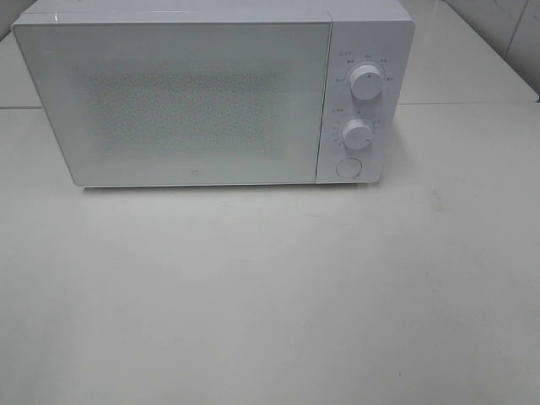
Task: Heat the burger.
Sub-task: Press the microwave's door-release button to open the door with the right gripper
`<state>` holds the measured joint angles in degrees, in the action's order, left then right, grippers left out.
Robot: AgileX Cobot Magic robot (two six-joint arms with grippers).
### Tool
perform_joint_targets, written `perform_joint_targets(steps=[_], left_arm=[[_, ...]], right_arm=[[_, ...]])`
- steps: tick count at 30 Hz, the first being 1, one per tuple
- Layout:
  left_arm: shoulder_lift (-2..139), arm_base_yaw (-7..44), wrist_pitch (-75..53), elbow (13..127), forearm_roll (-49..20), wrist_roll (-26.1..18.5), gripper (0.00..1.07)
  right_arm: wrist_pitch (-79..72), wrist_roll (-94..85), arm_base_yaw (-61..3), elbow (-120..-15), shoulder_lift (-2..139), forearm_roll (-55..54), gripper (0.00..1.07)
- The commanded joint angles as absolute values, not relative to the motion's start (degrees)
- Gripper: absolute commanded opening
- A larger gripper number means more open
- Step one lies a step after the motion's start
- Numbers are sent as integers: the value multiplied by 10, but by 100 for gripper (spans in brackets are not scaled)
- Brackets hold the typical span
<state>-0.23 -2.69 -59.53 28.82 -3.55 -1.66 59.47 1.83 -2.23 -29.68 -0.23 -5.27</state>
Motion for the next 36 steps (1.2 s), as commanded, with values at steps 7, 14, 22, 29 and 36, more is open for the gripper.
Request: perform_joint_targets(steps=[7,14,22,29,36], left_arm=[[-14,-29,-594,286,-37,-14,96],[-14,-29,-594,286,-37,-14,96],[-14,-29,-594,286,-37,-14,96],[-14,-29,-594,286,-37,-14,96],[-14,-29,-594,286,-37,-14,96]], right_arm=[[590,22,-18,-295,-17,-56,76],[587,23,-19,-297,-17,-58,76],[538,23,-19,-334,30,-71,76],[427,22,-19,-335,116,-71,76],[290,22,-19,-327,252,-75,76]])
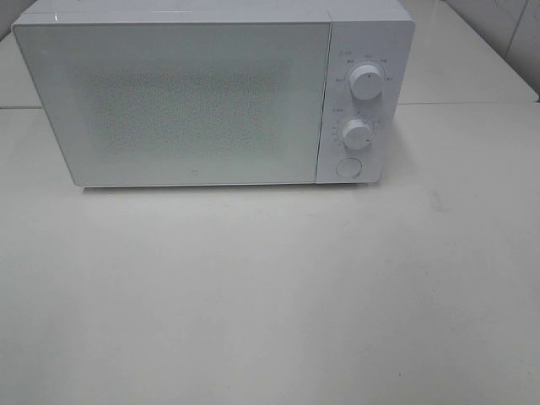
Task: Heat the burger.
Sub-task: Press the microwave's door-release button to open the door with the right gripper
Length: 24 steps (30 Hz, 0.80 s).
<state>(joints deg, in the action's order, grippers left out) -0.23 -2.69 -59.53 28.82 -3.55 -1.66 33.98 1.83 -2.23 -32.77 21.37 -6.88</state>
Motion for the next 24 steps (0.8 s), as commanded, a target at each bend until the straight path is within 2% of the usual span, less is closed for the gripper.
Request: perform_joint_targets(steps=[1,11,24], left_arm=[[-14,-29,-594,286,-37,-14,96],[-14,-29,-594,286,-37,-14,96],[-14,-29,-594,286,-37,-14,96]], right_arm=[[273,22,-19,-327,268,-80,76],[138,22,-19,-327,397,-98,76],[-97,90,-19,-327,590,-7,76]])
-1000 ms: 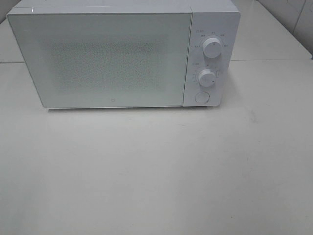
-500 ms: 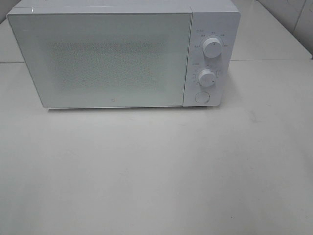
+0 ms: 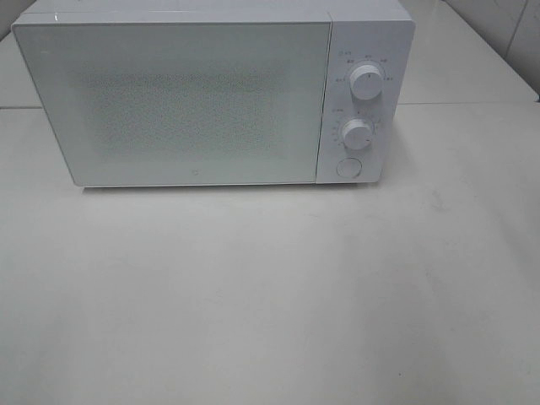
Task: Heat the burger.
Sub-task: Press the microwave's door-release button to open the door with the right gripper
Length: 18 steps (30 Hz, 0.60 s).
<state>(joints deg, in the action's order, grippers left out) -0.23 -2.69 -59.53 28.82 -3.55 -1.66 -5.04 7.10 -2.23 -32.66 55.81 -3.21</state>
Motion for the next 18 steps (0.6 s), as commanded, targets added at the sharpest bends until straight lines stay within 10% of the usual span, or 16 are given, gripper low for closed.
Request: perform_joint_targets(steps=[1,18], left_arm=[[-14,-29,-594,286,-37,-14,96],[-14,-29,-594,286,-37,-14,96]], right_arm=[[-113,90,-19,-326,604,-3,76],[-479,-47,-59,-202,768,-101,75]])
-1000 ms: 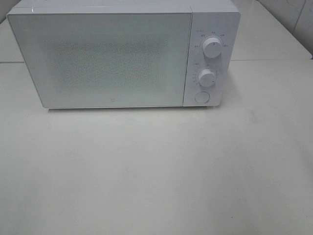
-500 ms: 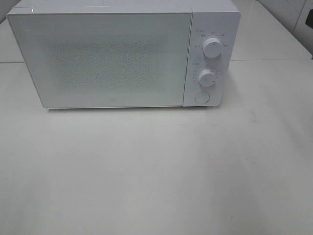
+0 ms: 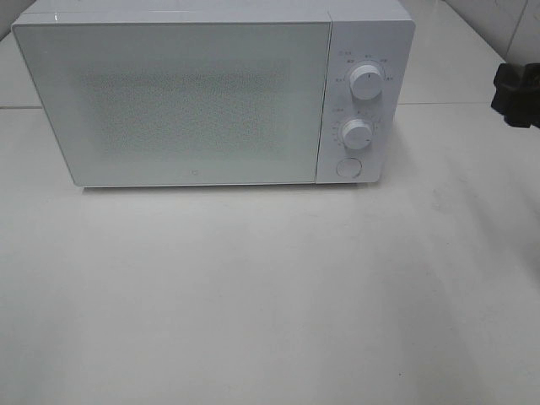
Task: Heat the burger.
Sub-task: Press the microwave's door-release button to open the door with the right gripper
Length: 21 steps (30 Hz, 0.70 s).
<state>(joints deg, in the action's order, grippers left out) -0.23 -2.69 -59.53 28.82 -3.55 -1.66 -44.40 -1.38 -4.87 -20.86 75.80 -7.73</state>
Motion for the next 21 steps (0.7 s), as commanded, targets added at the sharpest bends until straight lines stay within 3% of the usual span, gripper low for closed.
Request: perform_joint_targets(steps=[1,12,21], left_arm=[[-14,-29,-594,286,-37,-14,96],[-14,-29,-594,286,-37,-14,96],[-14,-29,-594,286,-37,-14,96]], right_arm=[[-517,-78,-91,-190,788,-152,75],[-644,-160,-314,-186,912,-390,75],[-647,-162,-425,-238,969,-492,75]])
